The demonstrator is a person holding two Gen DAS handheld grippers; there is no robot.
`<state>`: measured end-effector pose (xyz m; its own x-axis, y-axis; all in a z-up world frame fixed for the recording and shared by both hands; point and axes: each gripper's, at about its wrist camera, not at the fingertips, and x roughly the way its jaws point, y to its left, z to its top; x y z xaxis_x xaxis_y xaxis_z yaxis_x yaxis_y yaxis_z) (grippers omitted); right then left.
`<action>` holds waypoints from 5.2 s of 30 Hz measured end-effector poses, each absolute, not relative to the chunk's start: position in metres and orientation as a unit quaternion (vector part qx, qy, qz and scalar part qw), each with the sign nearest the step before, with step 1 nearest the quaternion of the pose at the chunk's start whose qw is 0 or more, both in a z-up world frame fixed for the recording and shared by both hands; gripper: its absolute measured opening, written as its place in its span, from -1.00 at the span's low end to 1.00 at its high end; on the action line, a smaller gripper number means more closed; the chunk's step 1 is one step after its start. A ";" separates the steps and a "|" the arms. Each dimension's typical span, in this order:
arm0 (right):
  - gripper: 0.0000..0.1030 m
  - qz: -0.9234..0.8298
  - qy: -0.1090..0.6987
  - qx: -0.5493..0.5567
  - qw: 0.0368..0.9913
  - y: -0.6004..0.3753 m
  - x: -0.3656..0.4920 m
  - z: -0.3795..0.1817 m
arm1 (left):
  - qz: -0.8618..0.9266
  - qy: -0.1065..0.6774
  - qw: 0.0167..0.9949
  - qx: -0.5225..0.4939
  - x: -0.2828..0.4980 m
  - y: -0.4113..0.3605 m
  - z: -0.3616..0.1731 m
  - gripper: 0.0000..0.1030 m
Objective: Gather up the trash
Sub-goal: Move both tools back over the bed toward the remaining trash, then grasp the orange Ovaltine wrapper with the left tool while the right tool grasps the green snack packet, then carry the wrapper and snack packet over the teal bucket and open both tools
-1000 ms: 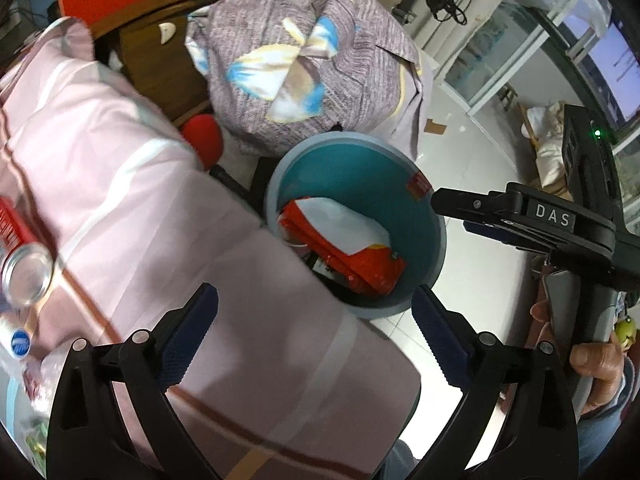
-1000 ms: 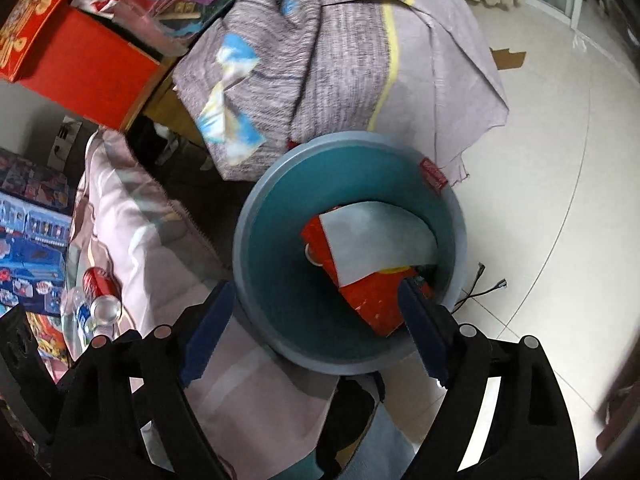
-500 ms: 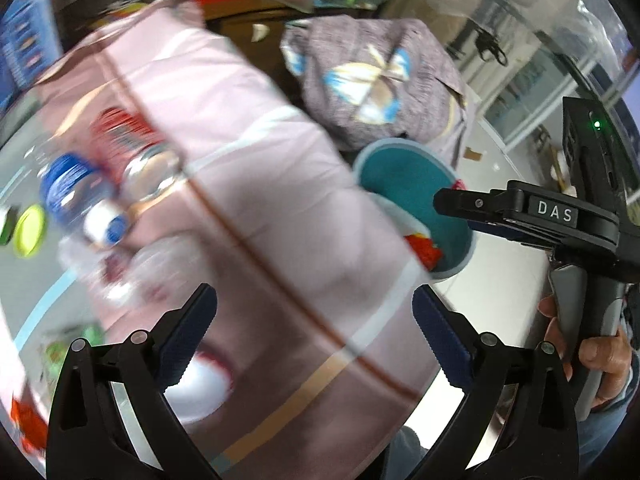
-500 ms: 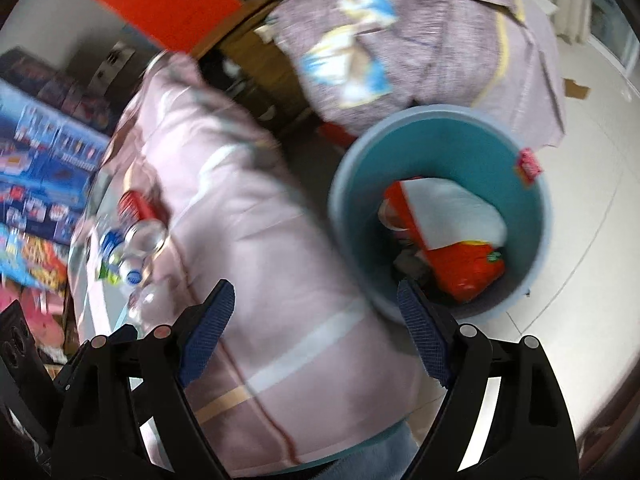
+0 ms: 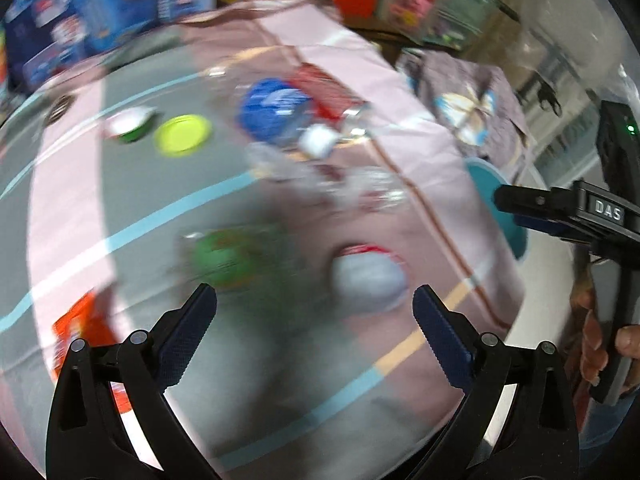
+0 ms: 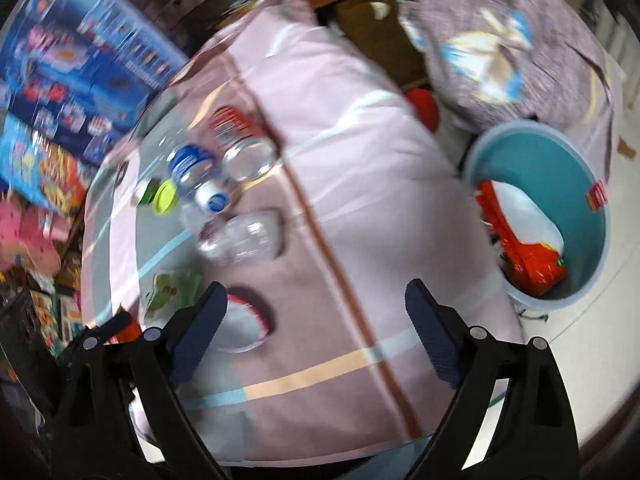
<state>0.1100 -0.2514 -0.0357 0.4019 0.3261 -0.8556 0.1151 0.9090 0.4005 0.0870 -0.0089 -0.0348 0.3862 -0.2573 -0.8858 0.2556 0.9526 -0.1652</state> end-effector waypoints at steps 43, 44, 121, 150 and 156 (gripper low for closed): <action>0.68 0.178 0.576 -0.108 0.791 0.001 0.154 -0.096 | -0.052 0.517 0.848 -0.104 0.067 0.189 -0.083 0.16; 0.66 0.182 0.581 -0.093 0.788 0.001 0.157 -0.098 | -0.052 0.517 0.849 -0.102 0.066 0.188 -0.083 0.21; 0.07 -0.064 0.429 0.369 0.822 -0.504 0.059 -0.071 | -0.369 0.516 0.762 0.129 0.139 -0.321 -0.037 -0.09; 0.13 -0.097 0.457 0.362 0.807 -0.523 0.076 -0.081 | -0.380 0.539 0.740 0.137 0.142 -0.341 -0.067 0.89; 0.46 -0.089 0.466 0.353 0.806 -0.510 0.084 -0.078 | -0.375 0.546 0.738 0.128 0.141 -0.326 -0.067 0.90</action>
<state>0.0844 -0.5099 -0.0782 0.5503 0.1861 -0.8139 0.4720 0.7348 0.4872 0.1414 -0.3258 -0.0670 0.1226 -0.4142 -0.9019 0.6927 0.6865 -0.2211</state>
